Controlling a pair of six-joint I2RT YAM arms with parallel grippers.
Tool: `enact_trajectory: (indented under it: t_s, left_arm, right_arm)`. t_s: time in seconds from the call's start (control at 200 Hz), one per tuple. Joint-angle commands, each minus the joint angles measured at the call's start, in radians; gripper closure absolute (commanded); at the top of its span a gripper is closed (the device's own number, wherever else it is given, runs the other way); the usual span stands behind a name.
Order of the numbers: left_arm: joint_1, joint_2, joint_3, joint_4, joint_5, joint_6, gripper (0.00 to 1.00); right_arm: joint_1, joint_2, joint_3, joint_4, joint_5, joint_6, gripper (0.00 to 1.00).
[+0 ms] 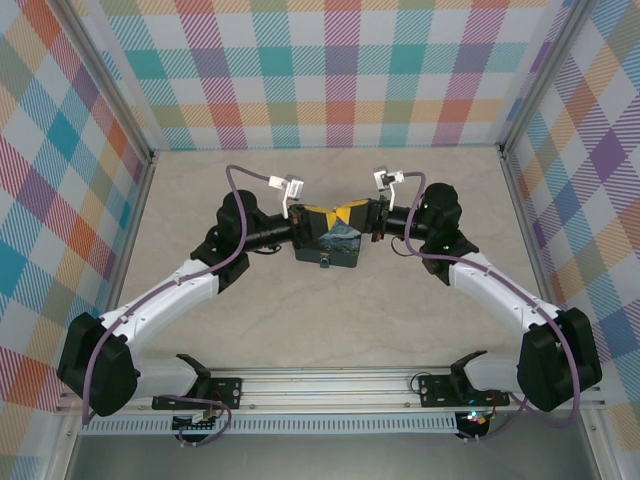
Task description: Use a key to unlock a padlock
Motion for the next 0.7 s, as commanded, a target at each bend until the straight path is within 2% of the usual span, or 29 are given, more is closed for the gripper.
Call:
enact_trajectory:
  t_s: [0.0,0.14,0.27,0.4,0.575,0.695]
  left_arm:
    - [-0.018,0.006,0.024,0.027,0.024,0.007,0.82]
    - [-0.018,0.006,0.025,0.026,0.023,0.012,0.89]
    - [-0.018,-0.007,0.036,-0.024,0.011,0.055,1.0]
    - [-0.018,-0.037,0.057,-0.119,-0.011,0.139,1.0]
    - [-0.018,-0.072,0.138,-0.389,-0.03,0.335,1.0]
    - [-0.019,-0.071,0.222,-0.649,-0.044,0.518,1.0]
  right_arm:
    - [0.009,0.0,0.016,0.069,-0.018,0.013,0.99]
    - [0.009,0.001,0.015,0.075,-0.021,0.017,0.99]
    - [0.009,-0.005,0.015,0.048,-0.033,0.0,0.97]
    - [0.004,-0.031,0.007,-0.032,-0.035,-0.055,0.93]
    - [-0.045,-0.091,-0.014,-0.15,-0.07,-0.155,0.7]
    - [-0.081,-0.151,0.003,-0.37,-0.077,-0.342,0.51]
